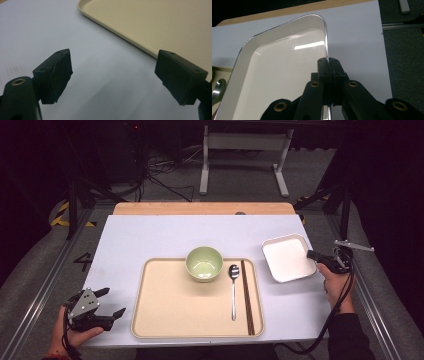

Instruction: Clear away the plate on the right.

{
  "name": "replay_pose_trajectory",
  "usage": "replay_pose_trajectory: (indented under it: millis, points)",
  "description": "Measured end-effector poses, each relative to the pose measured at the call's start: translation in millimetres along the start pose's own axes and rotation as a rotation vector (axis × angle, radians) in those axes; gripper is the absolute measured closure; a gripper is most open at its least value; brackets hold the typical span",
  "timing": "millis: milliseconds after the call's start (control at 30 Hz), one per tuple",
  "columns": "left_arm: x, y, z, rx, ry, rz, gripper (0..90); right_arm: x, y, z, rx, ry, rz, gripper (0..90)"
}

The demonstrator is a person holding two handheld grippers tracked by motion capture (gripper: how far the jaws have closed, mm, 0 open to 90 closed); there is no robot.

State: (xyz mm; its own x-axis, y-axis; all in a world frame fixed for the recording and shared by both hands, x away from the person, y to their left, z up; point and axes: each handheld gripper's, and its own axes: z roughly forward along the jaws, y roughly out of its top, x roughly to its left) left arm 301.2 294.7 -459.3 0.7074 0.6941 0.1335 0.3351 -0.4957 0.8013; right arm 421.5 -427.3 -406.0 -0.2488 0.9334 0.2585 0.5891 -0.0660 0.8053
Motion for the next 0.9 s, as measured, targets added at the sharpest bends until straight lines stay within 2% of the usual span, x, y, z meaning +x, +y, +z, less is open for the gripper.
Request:
replay_pose_trajectory:
  millis: [167, 567, 767, 800, 900]
  points:
    - [-1.4, 0.9, -0.8, -0.003, 0.004, 0.002, 15.3, 4.4, 1.6, -2.6, -0.020, 0.011, -0.006, 89.9]
    - [-2.4, 2.2, -2.7, -0.006, 0.008, 0.009, 15.2, 19.9, 9.4, -17.0, -0.091, 0.074, -0.035, 89.9]
    - [-2.2, 1.9, -3.0, -0.009, 0.008, 0.008, 15.1, 26.9, 11.5, -19.0, -0.099, 0.097, -0.053, 89.9]
    - [-2.6, 2.0, -3.2, -0.008, 0.008, 0.008, 15.1, 33.0, 12.8, -19.7, -0.101, 0.112, -0.070, 89.9]
    - [-3.0, 2.0, -4.1, -0.010, 0.013, 0.007, 15.1, 38.5, 13.8, -20.0, -0.105, 0.131, -0.079, 89.9]
